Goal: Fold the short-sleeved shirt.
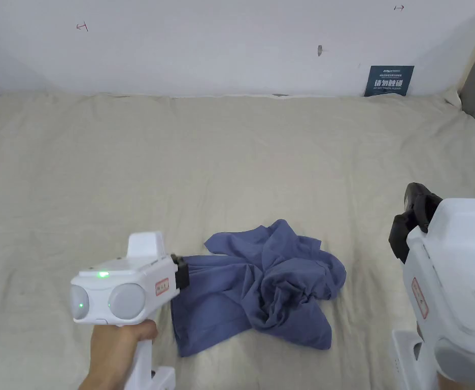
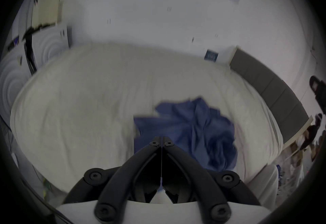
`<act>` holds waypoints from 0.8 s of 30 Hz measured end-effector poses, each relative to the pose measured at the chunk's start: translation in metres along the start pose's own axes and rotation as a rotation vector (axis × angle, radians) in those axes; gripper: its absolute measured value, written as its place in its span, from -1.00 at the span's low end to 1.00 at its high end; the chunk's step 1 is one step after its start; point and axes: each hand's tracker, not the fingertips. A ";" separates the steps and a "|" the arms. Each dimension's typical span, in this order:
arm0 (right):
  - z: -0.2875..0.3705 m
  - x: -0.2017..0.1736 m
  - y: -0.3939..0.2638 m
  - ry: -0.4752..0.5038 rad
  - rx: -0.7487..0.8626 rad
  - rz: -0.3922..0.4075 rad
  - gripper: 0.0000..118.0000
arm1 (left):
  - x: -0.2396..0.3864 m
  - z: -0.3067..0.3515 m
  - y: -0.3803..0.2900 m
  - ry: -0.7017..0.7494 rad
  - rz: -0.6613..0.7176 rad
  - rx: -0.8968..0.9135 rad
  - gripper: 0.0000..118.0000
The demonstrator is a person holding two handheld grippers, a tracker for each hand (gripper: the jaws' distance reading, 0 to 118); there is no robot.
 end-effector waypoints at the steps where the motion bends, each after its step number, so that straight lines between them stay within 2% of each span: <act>1: -0.001 0.000 -0.002 0.002 -0.006 0.002 -0.98 | -0.002 -0.009 -0.009 -0.004 0.019 -0.059 -1.00; 3: -0.003 0.001 -0.004 0.005 -0.017 0.003 -0.98 | -0.003 -0.023 -0.027 -0.005 0.043 -0.115 -1.00; 5: -0.005 0.002 -0.008 0.003 -0.028 0.006 -0.98 | -0.004 -0.035 -0.040 0.009 0.039 -0.169 -0.84; 6: -0.006 0.003 -0.010 0.002 -0.034 0.005 -0.98 | -0.002 -0.041 -0.047 0.024 0.049 -0.178 -0.61; 7: -0.006 0.004 -0.011 0.001 -0.040 0.003 -0.98 | -0.002 -0.046 -0.051 0.045 0.047 -0.189 0.00; 8: -0.007 0.005 -0.013 -0.001 -0.045 0.001 -0.98 | -0.002 -0.050 -0.055 0.054 0.053 -0.190 0.47; 9: -0.008 0.006 -0.014 -0.002 -0.049 -0.001 -0.98 | -0.002 -0.054 -0.058 0.072 0.065 -0.197 0.79; 10: -0.009 0.007 -0.015 -0.003 -0.054 -0.001 -0.98 | -0.002 -0.059 -0.061 0.078 0.073 -0.215 0.91; 13: -0.011 0.010 -0.019 -0.007 -0.068 0.000 -0.98 | 0.000 -0.065 -0.066 0.100 0.098 -0.202 0.85; 14: -0.012 0.011 -0.020 -0.009 -0.072 0.000 -0.98 | 0.003 -0.068 -0.067 0.111 0.093 -0.197 0.77; 15: -0.013 0.011 -0.021 -0.010 -0.077 -0.002 -0.98 | 0.006 -0.072 -0.069 0.123 0.077 -0.199 0.62; 18: -0.017 0.013 -0.026 -0.011 -0.093 -0.007 -0.98 | 0.014 -0.089 -0.081 0.163 0.029 -0.248 -0.24; 20: -0.020 0.013 -0.029 -0.011 -0.104 -0.007 -0.98 | 0.020 -0.090 -0.091 0.193 -0.025 -0.196 -0.25; 21: -0.022 0.013 -0.031 -0.010 -0.111 -0.007 -0.98 | 0.025 -0.087 -0.091 0.200 -0.042 -0.194 -0.32; 22: -0.024 0.013 -0.033 -0.007 -0.120 -0.006 -0.98 | 0.027 -0.087 -0.091 0.202 -0.048 -0.194 -0.70; 23: -0.028 0.013 -0.035 -0.006 -0.133 -0.004 -0.98 | 0.028 -0.085 -0.089 0.163 -0.056 -0.192 -0.94; 24: -0.031 0.013 -0.038 -0.003 -0.152 -0.002 -0.96 | 0.027 -0.086 -0.087 0.128 -0.052 -0.194 -0.95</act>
